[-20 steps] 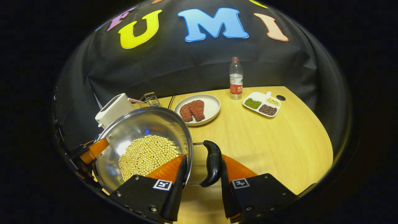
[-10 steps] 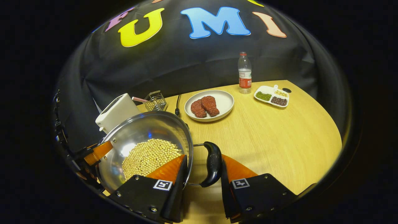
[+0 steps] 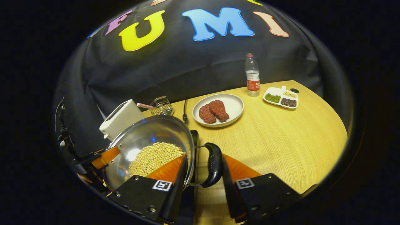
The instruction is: First push the handle of the pot to place it horizontally, then grasp the pot with both hands and set it on the induction cooktop.
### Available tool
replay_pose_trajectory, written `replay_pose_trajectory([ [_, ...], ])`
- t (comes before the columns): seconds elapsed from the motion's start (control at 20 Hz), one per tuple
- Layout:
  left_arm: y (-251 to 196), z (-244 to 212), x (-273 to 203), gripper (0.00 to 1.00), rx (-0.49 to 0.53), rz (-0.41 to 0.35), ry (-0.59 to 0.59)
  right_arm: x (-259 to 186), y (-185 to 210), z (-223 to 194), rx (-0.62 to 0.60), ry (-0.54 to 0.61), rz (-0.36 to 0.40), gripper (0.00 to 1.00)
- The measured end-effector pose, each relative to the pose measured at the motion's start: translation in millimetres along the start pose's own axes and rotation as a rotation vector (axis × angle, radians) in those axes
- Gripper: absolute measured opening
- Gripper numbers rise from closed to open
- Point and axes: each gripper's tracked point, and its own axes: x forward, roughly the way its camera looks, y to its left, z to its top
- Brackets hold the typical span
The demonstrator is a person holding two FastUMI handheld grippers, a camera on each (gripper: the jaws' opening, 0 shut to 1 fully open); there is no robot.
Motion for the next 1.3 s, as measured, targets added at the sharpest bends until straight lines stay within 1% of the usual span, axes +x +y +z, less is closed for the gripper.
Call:
replay_pose_trajectory([
  [0.05, 0, 15, -7, 0.82, 0.014, 0.017, -0.051, -5, -4, 12, -0.029, -0.048, -0.003, 0.7],
  [0.15, -10, 46, -30, 0.98, 0.048, 0.046, -0.136, -17, -15, 31, -0.07, -0.118, -0.009, 0.98],
  [0.2, -20, 59, -38, 1.0, 0.066, 0.045, -0.178, -25, -22, 40, -0.08, -0.142, -0.014, 0.98],
  [0.25, -34, 72, -50, 0.94, 0.079, 0.033, -0.21, -34, -31, 49, -0.09, -0.173, -0.024, 0.98],
  [0.3, -51, 83, -60, 0.97, 0.086, 0.02, -0.239, -43, -41, 59, -0.095, -0.207, -0.029, 0.98],
  [0.45, -96, 115, -97, 0.97, 0.086, 0.002, -0.329, -66, -74, 81, -0.119, -0.288, -0.067, 0.98],
  [0.5, -115, 124, -111, 0.97, 0.073, -0.004, -0.356, -76, -86, 88, -0.141, -0.316, -0.079, 0.98],
  [0.55, -131, 131, -125, 1.0, 0.06, -0.011, -0.376, -85, -98, 97, -0.169, -0.348, -0.094, 0.98],
  [0.6, -149, 139, -140, 0.99, 0.05, -0.02, -0.4, -98, -111, 105, -0.198, -0.383, -0.11, 0.98],
  [0.65, -169, 147, -156, 0.97, 0.049, -0.027, -0.425, -109, -123, 115, -0.225, -0.418, -0.122, 0.98],
  [0.75, -205, 158, -185, 1.0, 0.056, -0.047, -0.469, -135, -146, 129, -0.262, -0.476, -0.148, 0.98],
  [0.8, -224, 161, -199, 1.0, 0.06, -0.056, -0.484, -147, -157, 135, -0.277, -0.497, -0.166, 0.98],
  [0.85, -242, 164, -213, 0.94, 0.061, -0.065, -0.498, -159, -168, 139, -0.295, -0.515, -0.185, 0.98],
  [0.9, -261, 165, -224, 1.0, 0.061, -0.075, -0.512, -175, -179, 142, -0.309, -0.535, -0.2, 0.98],
  [0.95, -277, 166, -237, 0.94, 0.06, -0.082, -0.523, -189, -188, 146, -0.32, -0.554, -0.206, 0.98],
  [1.0, -293, 165, -248, 0.94, 0.063, -0.089, -0.53, -210, -200, 152, -0.325, -0.572, -0.207, 0.98],
  [1.1, -317, 159, -269, 0.94, 0.07, -0.08, -0.542, -240, -218, 155, -0.319, -0.61, -0.198, 0.98],
  [1.3, -348, 150, -311, 0.93, 0.079, -0.06, -0.578, -274, -239, 159, -0.294, -0.648, -0.197, 0.96],
])
